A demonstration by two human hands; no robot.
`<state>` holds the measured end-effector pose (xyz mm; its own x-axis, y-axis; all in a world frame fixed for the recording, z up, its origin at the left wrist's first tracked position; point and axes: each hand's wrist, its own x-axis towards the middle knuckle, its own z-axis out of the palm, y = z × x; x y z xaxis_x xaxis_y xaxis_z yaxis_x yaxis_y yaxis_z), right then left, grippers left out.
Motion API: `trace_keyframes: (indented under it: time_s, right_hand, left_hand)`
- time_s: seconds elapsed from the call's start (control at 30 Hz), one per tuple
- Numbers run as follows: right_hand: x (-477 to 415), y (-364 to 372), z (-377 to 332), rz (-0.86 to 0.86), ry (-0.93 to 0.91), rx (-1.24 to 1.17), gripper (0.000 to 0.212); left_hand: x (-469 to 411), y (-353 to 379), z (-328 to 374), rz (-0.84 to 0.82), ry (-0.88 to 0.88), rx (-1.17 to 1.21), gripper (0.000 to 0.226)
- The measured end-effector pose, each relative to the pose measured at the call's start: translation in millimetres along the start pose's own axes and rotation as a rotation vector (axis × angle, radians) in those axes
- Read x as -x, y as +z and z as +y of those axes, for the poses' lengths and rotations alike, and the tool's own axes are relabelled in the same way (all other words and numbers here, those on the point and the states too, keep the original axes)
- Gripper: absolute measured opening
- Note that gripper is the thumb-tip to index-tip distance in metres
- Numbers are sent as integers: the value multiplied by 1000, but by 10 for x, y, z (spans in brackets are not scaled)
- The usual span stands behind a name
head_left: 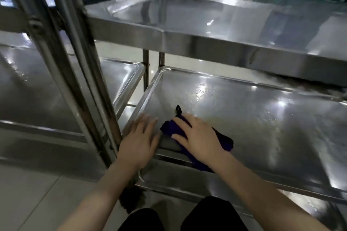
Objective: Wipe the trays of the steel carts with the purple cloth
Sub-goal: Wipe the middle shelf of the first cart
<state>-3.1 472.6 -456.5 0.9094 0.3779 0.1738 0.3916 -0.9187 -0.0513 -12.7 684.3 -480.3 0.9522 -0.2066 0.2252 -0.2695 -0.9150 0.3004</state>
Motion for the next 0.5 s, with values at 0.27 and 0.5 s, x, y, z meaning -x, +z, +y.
trace_keyframes:
  time_s: [0.27,0.5]
  right_hand:
    - [-10,215,330,-148,-186,-218,51]
    - [-1134,338,471,-169,137,-152,53]
  left_hand:
    - [-34,104,-42,14,3,-66,62]
    - [-42,103,-39,33,-15,-60,71]
